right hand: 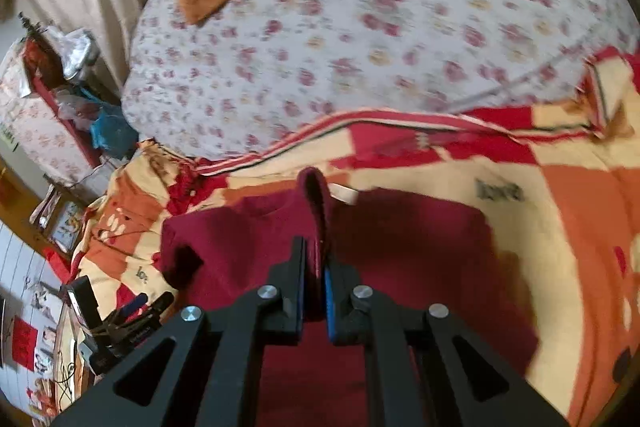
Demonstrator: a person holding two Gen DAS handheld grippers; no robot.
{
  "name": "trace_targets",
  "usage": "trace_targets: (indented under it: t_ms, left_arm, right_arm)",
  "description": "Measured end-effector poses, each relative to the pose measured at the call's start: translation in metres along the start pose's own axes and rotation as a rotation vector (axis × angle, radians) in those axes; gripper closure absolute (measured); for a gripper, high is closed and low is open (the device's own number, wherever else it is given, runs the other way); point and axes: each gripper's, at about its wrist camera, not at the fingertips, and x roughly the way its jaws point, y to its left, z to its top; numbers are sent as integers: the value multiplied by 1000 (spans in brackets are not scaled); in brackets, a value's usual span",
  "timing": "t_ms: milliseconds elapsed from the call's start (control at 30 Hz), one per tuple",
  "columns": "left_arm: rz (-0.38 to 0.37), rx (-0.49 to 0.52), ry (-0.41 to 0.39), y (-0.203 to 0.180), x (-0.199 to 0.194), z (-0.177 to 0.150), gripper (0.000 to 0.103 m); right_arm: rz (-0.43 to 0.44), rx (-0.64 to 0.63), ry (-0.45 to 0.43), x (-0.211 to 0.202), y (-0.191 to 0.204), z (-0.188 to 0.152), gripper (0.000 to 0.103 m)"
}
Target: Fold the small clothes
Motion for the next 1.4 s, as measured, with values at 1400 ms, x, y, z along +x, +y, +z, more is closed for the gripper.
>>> trace_targets:
  t_ms: [1400]
  left_arm:
    - [-34, 16, 52, -35, 30, 18, 36]
  right_arm:
    - [-358, -200, 163, 75, 3, -30, 61]
